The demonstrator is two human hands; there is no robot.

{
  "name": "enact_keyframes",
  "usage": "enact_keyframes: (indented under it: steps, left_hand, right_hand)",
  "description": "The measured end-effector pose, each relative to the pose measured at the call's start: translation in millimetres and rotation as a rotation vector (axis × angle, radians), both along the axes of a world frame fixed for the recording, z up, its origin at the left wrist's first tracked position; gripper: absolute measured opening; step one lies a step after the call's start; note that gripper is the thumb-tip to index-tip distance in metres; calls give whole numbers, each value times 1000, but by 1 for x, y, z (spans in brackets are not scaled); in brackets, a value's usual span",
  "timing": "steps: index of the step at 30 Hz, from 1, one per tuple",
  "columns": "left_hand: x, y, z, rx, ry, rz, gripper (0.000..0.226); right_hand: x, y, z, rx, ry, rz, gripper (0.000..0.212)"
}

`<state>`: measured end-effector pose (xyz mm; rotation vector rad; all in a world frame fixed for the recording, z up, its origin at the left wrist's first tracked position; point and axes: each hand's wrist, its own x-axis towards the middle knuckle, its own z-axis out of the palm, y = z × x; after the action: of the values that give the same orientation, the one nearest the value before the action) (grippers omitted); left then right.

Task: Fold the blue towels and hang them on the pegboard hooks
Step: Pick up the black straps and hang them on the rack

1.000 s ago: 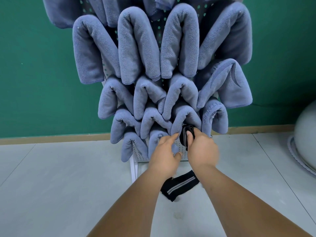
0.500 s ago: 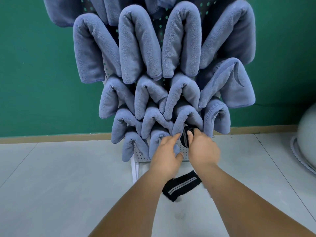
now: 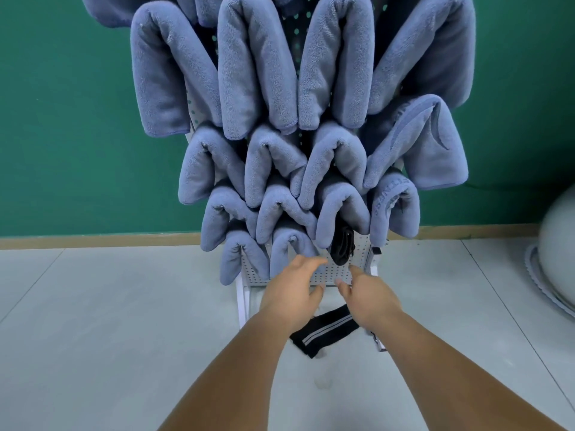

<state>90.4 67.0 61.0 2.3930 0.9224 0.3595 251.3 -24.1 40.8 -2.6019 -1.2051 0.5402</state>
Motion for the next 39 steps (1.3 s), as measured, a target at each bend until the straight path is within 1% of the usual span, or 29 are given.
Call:
enact_keyframes:
  steps: [2,3,6,10,14,18,20,22,24,26,28,29,30,32,33,34,36,37,39]
  left_hand:
    - [-5,1,-14,-9,69,1,48]
    - [-7,1,-23,-29,101,7,49]
    - [-19,-3,-56,-134,169,52,52]
    - [-46,-5,-99,-263,267,132,56]
    - [-63,6,-121,-361,336,170,62]
    - [-65,21,-130,-396,331,188,63]
    - [-69,25,-136,-398,342,188,64]
    - [-74,28,-142,-404,362,184,64]
    - [-79,30,-147,-408,383,188,65]
    - [-82,33,-150,-420,398,196,66]
    - [-80,33,-149,-443,404,197,67]
    - [-78,33,-147,-454,404,194,67]
    - [-74,32,-145,-461,403,189,67]
    - [-66,28,-138,-456,392,175,67]
    - [-61,26,-134,-441,381,166,68]
    - [-56,23,-130,-423,365,154,69]
    - [-48,15,-118,-386,321,120,71]
    - [-45,11,-112,-376,296,104,71]
    - [-42,5,-99,-414,221,110,65]
  right_hand:
    - [1,-14,-17,-96,93,73,64]
    - [2,-22,-25,-142,106,121,65]
    - [7,-44,-50,-268,68,262,62]
    - [12,-57,-77,-398,86,324,66]
    - [1,-38,-99,-421,91,368,70]
    - [-31,-3,-117,-340,208,435,66]
    - [-49,13,-127,-376,226,509,65]
    - [-64,21,-137,-476,182,558,67]
    - [-69,20,-145,-580,68,573,70]
    - [-70,16,-150,-617,-16,564,66]
    - [-67,15,-150,-576,-41,523,57]
    - [-64,15,-147,-521,-52,493,52]
    - [-61,16,-143,-451,-63,459,47]
    - [-54,17,-132,-284,-37,351,31]
    - [-51,17,-126,-187,14,275,23]
    - [-47,14,-121,-83,109,197,20]
    - [-42,9,-111,127,377,92,26]
    - [-39,5,-103,213,490,79,30]
    - [-36,-3,-79,316,640,74,31]
